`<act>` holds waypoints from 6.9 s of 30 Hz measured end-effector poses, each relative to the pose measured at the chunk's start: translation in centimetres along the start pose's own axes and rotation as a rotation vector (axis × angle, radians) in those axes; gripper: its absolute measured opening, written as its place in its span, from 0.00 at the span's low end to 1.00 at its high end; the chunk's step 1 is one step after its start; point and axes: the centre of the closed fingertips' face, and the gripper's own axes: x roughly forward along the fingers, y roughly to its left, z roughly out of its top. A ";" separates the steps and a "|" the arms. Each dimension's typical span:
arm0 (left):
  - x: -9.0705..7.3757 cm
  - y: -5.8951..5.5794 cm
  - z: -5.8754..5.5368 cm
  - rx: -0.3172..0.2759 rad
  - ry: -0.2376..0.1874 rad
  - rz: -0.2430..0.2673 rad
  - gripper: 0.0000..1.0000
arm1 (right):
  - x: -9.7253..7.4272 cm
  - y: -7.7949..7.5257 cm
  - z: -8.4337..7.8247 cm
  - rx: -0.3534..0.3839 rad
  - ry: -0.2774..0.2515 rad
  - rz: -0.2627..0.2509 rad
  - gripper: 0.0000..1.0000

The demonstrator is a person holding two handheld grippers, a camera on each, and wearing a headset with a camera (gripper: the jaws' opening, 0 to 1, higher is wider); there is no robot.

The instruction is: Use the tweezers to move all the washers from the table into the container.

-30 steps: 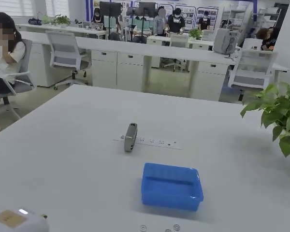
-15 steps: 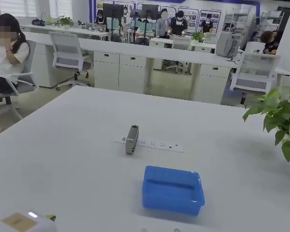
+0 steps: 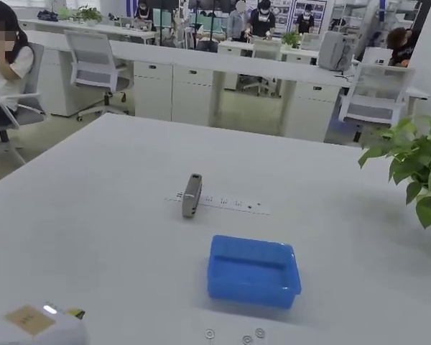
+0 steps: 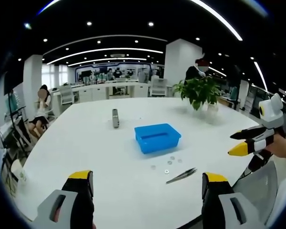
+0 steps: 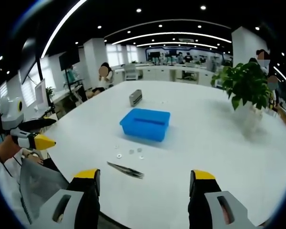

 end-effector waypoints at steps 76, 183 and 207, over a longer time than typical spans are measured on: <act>13.3 -7.1 -10.3 0.675 0.331 -0.677 0.00 | 3.4 0.1 -2.4 0.002 0.152 0.060 0.67; -1.4 -0.7 1.4 0.179 -0.155 -0.060 0.83 | 12.7 11.7 7.8 -0.395 -0.075 0.516 0.02; 0.7 1.7 -1.5 0.131 -0.175 0.113 0.98 | 17.9 10.7 6.0 -0.304 -0.035 0.394 0.03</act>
